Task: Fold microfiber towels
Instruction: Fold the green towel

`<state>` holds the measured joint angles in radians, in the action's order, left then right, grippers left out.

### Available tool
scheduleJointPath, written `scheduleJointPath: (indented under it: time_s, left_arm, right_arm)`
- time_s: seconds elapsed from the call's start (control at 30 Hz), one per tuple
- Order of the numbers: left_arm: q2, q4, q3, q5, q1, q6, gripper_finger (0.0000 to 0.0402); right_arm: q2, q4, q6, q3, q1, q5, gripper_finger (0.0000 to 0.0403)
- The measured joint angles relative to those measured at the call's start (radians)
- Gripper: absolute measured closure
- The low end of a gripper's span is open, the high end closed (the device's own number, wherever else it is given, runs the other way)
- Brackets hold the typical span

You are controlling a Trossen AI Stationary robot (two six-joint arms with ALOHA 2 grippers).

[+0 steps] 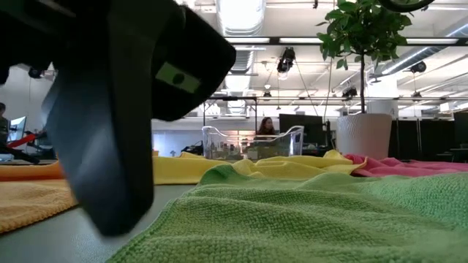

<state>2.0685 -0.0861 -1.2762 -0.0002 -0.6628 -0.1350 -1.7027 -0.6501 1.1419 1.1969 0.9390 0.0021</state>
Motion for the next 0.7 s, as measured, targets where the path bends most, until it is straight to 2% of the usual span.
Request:
scheduleJointPath:
  time_s: [0.2, 0.5, 0.7]
  left_arm:
    - [0.036, -0.019, -0.001, -0.003, 0.000, -0.017, 0.0288]
    - [0.038, -0.017, 0.005, -0.116, 0.002, -0.055, 0.0291]
    - [0.038, -0.016, 0.005, -0.130, 0.003, -0.212, 0.0346]
  right_arm:
    - [0.000, 0.001, 0.010, 0.000, 0.000, 0.000, 0.0394]
    - [0.000, 0.004, 0.010, 0.001, 0.000, 0.000, 0.0394]
    - [0.000, 0.004, 0.010, 0.002, 0.000, -0.001, 0.0394]
